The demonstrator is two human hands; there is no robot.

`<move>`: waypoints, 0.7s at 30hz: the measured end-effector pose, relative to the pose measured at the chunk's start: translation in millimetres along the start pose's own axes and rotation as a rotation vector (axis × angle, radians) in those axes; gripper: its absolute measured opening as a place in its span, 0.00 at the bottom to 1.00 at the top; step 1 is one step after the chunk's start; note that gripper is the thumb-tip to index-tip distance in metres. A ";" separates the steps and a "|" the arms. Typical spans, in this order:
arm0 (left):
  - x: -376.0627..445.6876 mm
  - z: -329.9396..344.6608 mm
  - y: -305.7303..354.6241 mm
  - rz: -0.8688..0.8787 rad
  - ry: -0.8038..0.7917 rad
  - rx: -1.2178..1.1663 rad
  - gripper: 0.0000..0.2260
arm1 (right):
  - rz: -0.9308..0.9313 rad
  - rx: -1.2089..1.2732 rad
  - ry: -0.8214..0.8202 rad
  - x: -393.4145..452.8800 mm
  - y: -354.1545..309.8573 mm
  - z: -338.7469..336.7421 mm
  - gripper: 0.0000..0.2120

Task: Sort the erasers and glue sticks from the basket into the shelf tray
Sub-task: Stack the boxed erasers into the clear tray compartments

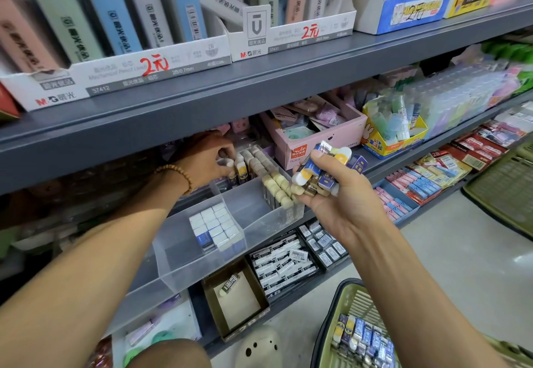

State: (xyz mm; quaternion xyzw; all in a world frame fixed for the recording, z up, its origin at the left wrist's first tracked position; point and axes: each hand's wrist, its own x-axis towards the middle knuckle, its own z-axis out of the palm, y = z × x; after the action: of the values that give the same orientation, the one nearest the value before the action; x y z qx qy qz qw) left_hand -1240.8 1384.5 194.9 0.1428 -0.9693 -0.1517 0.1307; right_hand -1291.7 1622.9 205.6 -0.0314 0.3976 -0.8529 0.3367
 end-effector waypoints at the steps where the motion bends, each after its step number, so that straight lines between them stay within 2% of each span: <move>1: 0.2 0.3 -0.6 -0.003 -0.002 -0.012 0.11 | 0.002 0.011 -0.005 -0.4 0.6 1.1 0.12; 6: -3.6 -3.6 -3.9 -0.062 0.000 -0.158 0.11 | 0.031 0.066 -0.029 -1.8 6.6 3.7 0.13; 9: -14.0 -8.6 12.4 -0.103 0.117 -0.354 0.06 | 0.045 0.069 -0.046 -5.6 10.0 6.1 0.17; 11: -23.1 -14.3 36.0 -0.063 0.131 -0.536 0.04 | 0.043 0.063 -0.067 -11.9 10.9 8.4 0.15; 13: -34.2 -22.7 61.8 -0.030 0.036 -0.719 0.06 | 0.050 0.059 -0.064 -17.4 12.8 9.3 0.15; 15: -45.6 -27.6 78.8 0.018 -0.096 -0.833 0.13 | 0.052 0.049 -0.043 -21.0 15.2 9.8 0.20; 17: -55.1 -26.7 87.9 0.079 -0.179 -0.775 0.17 | 0.039 0.025 0.020 -23.8 15.4 11.8 0.25; 19: -59.6 -23.8 91.7 0.088 -0.186 -0.703 0.14 | 0.024 0.013 0.053 -25.9 15.5 13.6 0.30; 21: -59.8 -23.8 93.1 0.083 -0.180 -0.680 0.11 | 0.020 -0.002 0.056 -28.6 15.1 14.9 0.30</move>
State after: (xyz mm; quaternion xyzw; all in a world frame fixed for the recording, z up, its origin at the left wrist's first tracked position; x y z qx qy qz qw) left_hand -1200.5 1482.3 235.0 0.0378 -0.8760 -0.4721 0.0907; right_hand -1256.5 1623.3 211.3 -0.0040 0.4080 -0.8497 0.3340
